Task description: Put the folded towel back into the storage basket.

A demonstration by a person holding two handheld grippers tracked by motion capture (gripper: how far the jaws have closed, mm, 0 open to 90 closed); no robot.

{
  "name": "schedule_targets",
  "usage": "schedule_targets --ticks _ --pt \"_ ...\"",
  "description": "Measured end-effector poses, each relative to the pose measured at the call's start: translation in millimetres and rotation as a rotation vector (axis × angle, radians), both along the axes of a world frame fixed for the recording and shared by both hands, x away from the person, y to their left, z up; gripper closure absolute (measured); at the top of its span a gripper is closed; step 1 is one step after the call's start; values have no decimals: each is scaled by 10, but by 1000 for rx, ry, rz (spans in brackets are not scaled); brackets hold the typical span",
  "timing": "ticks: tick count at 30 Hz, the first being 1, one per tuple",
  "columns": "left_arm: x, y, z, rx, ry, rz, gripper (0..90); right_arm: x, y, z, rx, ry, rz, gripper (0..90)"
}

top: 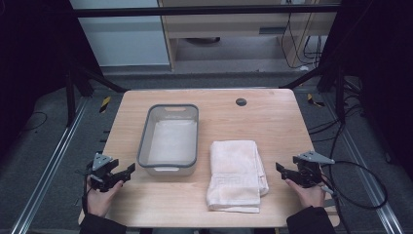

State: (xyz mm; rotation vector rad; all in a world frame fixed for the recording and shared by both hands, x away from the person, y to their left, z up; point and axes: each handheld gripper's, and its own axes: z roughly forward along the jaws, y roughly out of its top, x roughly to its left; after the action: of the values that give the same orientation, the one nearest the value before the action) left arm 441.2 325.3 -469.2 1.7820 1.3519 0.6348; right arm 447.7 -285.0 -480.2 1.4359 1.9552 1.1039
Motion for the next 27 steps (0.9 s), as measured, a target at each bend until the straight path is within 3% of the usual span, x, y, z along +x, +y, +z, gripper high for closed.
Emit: schedule_targets --ticks 5,12,18,27 --pt "-71 -48 61 -8 -22 -5 350 -23 5 42 1 -6 -6 268" --pt "-152 -109 137 -21 -43 -22 362 -34 30 81 8 -3 12 280" --pt "-202 -181 204 -24 -84 -30 372 -46 38 130 19 -6 12 285" --pt "-194 -249 270 -19 -98 -46 382 -48 38 198 34 -31 21 303"
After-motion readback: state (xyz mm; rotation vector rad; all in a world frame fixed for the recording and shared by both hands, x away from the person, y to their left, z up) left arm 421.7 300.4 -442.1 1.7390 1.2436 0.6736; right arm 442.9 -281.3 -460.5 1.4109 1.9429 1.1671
